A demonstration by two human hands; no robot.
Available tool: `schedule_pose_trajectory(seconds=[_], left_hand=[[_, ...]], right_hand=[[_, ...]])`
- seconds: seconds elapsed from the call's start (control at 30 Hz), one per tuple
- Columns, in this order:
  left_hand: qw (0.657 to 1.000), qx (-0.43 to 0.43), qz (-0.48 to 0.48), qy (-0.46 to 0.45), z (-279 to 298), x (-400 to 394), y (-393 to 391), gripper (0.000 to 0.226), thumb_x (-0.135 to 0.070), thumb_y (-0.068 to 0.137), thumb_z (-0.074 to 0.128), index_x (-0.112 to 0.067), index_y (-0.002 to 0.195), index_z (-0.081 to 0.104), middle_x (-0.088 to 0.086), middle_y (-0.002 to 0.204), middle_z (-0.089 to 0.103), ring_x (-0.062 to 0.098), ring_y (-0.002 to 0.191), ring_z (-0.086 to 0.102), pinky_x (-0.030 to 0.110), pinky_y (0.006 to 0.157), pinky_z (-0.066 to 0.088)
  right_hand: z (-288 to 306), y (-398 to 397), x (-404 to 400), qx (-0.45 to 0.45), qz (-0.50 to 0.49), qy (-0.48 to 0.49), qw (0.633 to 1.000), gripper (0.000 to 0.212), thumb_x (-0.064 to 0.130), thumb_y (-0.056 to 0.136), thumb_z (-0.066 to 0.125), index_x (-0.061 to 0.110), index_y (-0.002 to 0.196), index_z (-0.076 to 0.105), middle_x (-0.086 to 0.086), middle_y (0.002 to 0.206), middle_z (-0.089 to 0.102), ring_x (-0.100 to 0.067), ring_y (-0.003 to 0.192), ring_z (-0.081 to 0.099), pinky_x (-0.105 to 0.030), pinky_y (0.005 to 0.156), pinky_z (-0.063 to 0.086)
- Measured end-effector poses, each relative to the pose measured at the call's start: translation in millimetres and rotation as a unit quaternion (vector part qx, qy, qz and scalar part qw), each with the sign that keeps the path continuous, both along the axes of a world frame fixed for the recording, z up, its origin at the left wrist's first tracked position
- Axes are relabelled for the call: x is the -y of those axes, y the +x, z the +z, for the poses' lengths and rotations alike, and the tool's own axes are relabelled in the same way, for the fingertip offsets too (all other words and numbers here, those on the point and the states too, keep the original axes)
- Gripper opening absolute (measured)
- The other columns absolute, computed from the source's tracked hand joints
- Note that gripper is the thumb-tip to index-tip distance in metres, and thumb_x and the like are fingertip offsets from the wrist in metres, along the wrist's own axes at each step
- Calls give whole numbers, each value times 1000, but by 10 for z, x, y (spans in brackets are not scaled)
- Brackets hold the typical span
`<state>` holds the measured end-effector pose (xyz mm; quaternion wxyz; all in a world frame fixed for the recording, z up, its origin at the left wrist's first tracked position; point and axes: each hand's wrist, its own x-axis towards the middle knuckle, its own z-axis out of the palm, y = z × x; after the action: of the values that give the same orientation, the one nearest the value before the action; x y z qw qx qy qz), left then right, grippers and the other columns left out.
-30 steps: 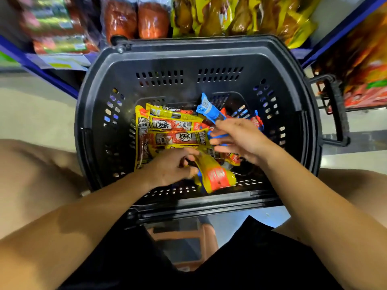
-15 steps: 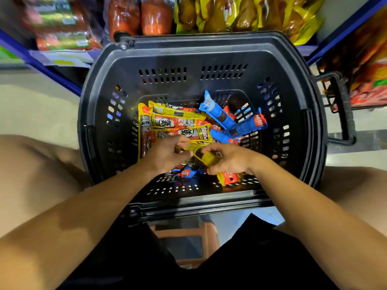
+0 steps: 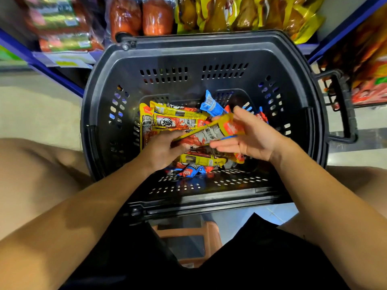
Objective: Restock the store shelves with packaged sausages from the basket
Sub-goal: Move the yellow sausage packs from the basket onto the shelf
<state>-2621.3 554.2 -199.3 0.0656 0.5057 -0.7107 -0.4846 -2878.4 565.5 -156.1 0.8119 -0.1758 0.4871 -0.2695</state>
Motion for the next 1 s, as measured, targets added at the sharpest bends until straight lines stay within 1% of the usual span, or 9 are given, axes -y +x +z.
schedule_pose_trajectory(seconds=[0.17,0.33,0.4,0.5,0.63,0.73,0.83,0.93,1.0], left_hand=[[997,-3,11,71,18,-10,-19,32,-39,97,55,-20,122,64,0,114,69,13,103,63,27,89,48],[991,9,-24,132,3,16,80,35,-22,88,71,-16,121,63,0,116,68,15,109,62,36,100,47],[992,5,-2,129,-3,53,126,28,-19,87,72,-16,114,66,-2,112,69,12,104,63,26,92,49],[990,10,66,121,-6,92,188,18,-21,86,72,-31,99,65,-16,95,66,-8,85,59,5,67,42],[981,20,140,133,-15,127,229,17,-26,86,72,-28,102,68,-16,92,67,-2,85,61,16,70,44],[976,18,163,143,0,160,252,20,-27,87,71,-20,105,70,-7,96,70,9,91,64,24,72,45],[974,17,177,140,34,184,285,26,-28,86,72,-18,110,69,-1,103,71,15,95,65,30,80,49],[968,10,201,150,47,196,311,28,-28,87,71,-19,112,69,-3,104,72,14,96,65,31,85,50],[965,2,211,155,47,190,318,25,-28,87,71,-19,110,70,-5,101,72,13,95,66,27,79,50]], right_hand=[[-146,52,54,-134,-71,-56,987,21,22,92,65,23,113,64,-7,103,76,-20,79,75,-26,64,60],[-264,116,69,-161,-79,-68,981,18,28,93,65,24,110,65,-5,99,76,-18,73,74,-23,60,58],[-336,91,86,-184,-60,-76,978,17,29,92,67,27,108,65,-3,103,75,-20,80,75,-25,63,58],[-486,29,118,-295,22,-97,950,17,27,87,72,29,101,62,-8,105,70,-15,89,71,-23,75,54],[-741,67,156,-388,253,-155,873,17,20,85,74,30,84,60,-4,108,68,-16,107,62,-20,86,43],[-960,285,111,-381,388,-150,826,32,21,82,78,23,111,65,-1,119,65,-21,114,60,-29,100,45],[-1100,481,88,-427,528,-210,703,68,30,80,79,25,140,49,-2,137,58,-26,126,51,-37,109,40],[-1157,568,49,-462,592,-283,597,81,28,79,78,24,149,37,-3,144,51,-31,127,43,-43,107,39],[-1172,614,-6,-473,593,-296,580,80,16,80,76,21,149,35,-5,145,47,-30,129,43,-44,107,41]])
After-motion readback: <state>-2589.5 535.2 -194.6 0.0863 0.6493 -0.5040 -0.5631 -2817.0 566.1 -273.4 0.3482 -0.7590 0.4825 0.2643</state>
